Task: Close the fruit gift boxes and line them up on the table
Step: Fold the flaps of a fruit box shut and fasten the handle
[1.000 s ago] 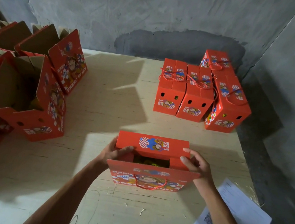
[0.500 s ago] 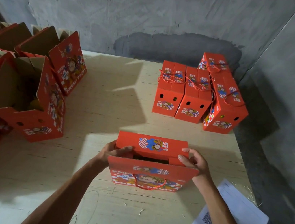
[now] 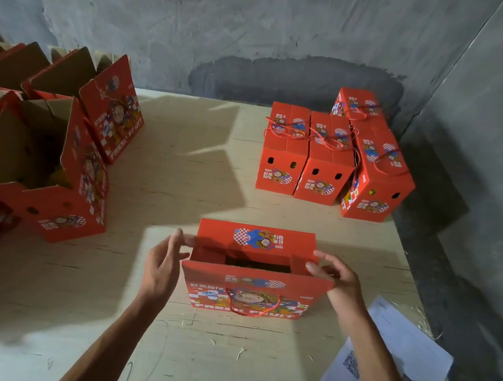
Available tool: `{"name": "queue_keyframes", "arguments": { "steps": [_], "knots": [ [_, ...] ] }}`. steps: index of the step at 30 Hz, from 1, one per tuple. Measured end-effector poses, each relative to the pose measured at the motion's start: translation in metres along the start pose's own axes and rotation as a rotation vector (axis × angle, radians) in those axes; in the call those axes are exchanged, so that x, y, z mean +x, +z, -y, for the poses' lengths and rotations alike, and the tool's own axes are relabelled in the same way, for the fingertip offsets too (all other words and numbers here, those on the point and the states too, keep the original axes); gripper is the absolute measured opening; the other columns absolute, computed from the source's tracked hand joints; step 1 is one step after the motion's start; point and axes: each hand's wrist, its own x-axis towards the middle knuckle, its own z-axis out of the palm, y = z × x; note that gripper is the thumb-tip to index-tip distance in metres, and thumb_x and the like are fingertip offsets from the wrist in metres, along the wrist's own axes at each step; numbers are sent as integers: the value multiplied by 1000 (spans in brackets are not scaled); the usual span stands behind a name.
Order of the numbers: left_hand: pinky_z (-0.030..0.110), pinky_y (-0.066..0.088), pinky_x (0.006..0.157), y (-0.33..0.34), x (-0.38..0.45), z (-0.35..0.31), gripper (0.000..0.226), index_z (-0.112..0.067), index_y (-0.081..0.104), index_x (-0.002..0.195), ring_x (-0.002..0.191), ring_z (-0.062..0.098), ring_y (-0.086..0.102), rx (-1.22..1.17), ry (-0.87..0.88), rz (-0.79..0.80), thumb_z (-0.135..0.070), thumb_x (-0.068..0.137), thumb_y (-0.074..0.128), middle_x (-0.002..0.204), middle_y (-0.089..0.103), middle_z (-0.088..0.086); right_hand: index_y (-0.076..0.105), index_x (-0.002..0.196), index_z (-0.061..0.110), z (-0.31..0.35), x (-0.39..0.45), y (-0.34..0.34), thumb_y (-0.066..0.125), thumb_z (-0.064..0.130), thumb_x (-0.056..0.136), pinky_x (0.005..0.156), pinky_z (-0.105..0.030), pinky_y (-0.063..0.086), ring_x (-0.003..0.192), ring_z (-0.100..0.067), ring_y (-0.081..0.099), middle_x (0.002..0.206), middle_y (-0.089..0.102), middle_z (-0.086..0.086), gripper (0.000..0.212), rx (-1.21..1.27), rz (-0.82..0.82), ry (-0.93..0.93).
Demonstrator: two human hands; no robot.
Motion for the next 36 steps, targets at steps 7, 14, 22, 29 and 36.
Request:
{"name": "queue_keyframes", "arguments": {
  "steps": [7,14,22,29,36],
  "knots": [
    [23,52,59,6,-33,-15,50,-20,75,85,70,16,70,124,161,126,-57,102,45,79,75,2,80,97,31,19,-37,5,34,63,102,77,-18,42,95,1,68,92,77,17,56,-193,-112,-34],
    [14,43,50,7,-28,-10,47,-28,77,72,52,3,60,215,94,108,-69,88,61,60,69,-6,74,72,31,23,-60,8,21,90,86,56,-12,41,62,-3,64,62,68,13,80,-510,-88,-215],
    [18,49,52,20,-16,-18,33,-22,71,94,69,6,73,199,7,-15,-54,88,73,77,77,-6,64,68,15,17,-46,37,50,69,96,54,-28,43,53,-10,56,60,65,2,62,-359,-304,-196],
    [29,56,74,16,-11,-6,35,-34,71,113,96,3,62,632,288,-61,-50,83,81,111,63,-19,71,93,16,20,-14,48,62,44,99,68,-35,56,77,-19,70,85,76,3,30,-498,-440,-206],
    [32,45,100,11,-11,6,86,-30,54,141,125,14,40,796,389,246,-77,71,71,141,45,-9,71,84,7,9,2,52,74,32,94,62,-29,45,91,-26,62,96,68,-7,27,-769,-476,-484]
  ]
}}
